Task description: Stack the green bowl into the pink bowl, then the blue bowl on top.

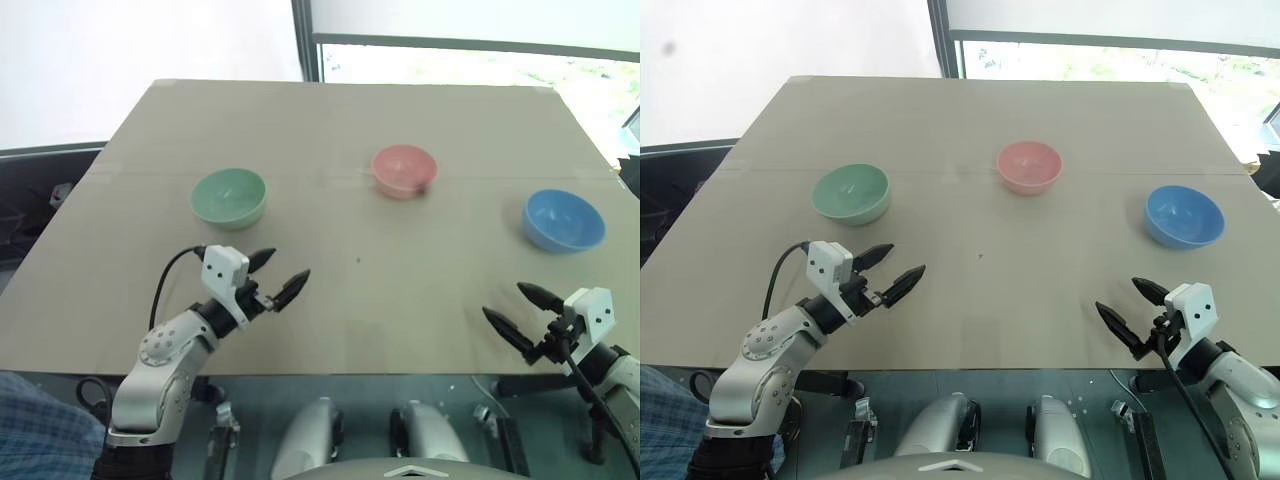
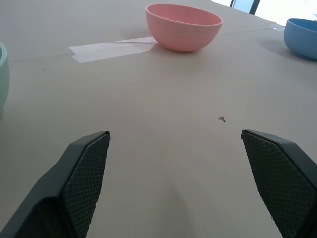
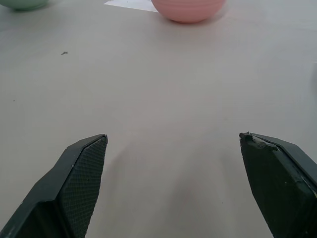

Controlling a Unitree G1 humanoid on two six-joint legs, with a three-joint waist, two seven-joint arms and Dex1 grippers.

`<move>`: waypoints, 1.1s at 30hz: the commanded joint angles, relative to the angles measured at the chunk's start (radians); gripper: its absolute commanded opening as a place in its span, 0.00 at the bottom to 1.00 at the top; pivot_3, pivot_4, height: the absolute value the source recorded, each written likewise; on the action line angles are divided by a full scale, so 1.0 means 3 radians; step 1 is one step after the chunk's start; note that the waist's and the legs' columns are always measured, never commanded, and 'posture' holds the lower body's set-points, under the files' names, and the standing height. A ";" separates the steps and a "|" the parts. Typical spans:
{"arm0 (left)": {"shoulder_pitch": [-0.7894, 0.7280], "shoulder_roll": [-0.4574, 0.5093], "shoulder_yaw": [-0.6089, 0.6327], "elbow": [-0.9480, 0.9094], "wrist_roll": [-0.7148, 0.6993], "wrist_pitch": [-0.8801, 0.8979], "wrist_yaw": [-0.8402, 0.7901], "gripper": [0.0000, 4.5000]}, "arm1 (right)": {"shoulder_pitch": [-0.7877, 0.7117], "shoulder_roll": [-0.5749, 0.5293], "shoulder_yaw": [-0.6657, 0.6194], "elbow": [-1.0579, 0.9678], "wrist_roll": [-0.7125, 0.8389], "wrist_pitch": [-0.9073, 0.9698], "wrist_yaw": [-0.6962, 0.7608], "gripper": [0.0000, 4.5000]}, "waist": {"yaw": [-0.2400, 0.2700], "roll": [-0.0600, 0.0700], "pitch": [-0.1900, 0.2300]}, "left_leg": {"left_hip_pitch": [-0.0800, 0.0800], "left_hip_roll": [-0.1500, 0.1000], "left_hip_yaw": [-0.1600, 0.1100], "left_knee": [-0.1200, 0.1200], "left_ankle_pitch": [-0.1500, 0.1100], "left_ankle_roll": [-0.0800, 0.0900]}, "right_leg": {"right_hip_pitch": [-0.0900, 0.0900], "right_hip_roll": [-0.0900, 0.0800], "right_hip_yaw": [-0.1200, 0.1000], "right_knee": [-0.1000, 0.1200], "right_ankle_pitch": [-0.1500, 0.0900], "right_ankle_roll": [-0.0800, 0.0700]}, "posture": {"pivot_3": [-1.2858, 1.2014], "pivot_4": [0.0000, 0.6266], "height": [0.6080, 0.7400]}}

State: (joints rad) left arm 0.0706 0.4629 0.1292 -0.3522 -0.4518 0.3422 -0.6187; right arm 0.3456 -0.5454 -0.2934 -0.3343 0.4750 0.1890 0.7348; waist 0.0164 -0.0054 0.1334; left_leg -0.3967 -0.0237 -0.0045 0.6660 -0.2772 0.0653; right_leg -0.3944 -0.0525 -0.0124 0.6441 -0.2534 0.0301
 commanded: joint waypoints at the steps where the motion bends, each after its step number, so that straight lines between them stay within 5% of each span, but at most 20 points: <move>1: -0.0049 0.0028 0.0062 -0.0077 -0.0043 -0.0063 -0.0051 1.00 | -0.0024 -0.0028 -0.0103 -0.0024 0.0005 -0.0083 0.0019 1.00 | 0.0000 0.0000 0.0000 | 0.0000 0.0000 0.0000 0.0000 0.0000 0.0000 | 0.0000 0.0000 0.0000 0.0000 0.0000 0.0000 | 0.52 0.24 1.00; 26: -0.0053 0.0000 0.0082 -0.0052 -0.0070 -0.0111 -0.0127 1.00 | -0.0044 -0.0038 -0.0098 0.0036 -0.0018 -0.0157 0.0092 1.00 | 0.0000 0.0000 0.0000 | 0.0000 0.0000 0.0000 0.0001 0.0000 0.0000 | 0.0001 0.0001 0.0000 0.0000 0.0000 0.0000 | 0.52 0.24 1.00; 33: -0.0040 -0.0026 0.0153 -0.0160 -0.0405 -0.0046 -0.0279 1.00 | -0.0336 -0.0104 0.0078 -0.0050 -0.0260 0.0079 -0.0181 1.00 | -0.0005 0.0000 0.0000 | 0.0001 0.0000 0.0000 0.0003 0.0000 0.0000 | 0.0000 0.0001 0.0000 0.0000 0.0000 0.0000 | 0.52 0.24 1.00</move>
State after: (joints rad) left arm 0.0620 0.4578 0.1499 -0.3497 -0.5333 0.3368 -0.6841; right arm 0.2669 -0.5663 -0.2787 -0.3135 0.4102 0.2000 0.7007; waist 0.0149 -0.0053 0.1334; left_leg -0.3964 -0.0237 -0.0045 0.6668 -0.2771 0.0652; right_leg -0.3942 -0.0523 -0.0126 0.6442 -0.2534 0.0301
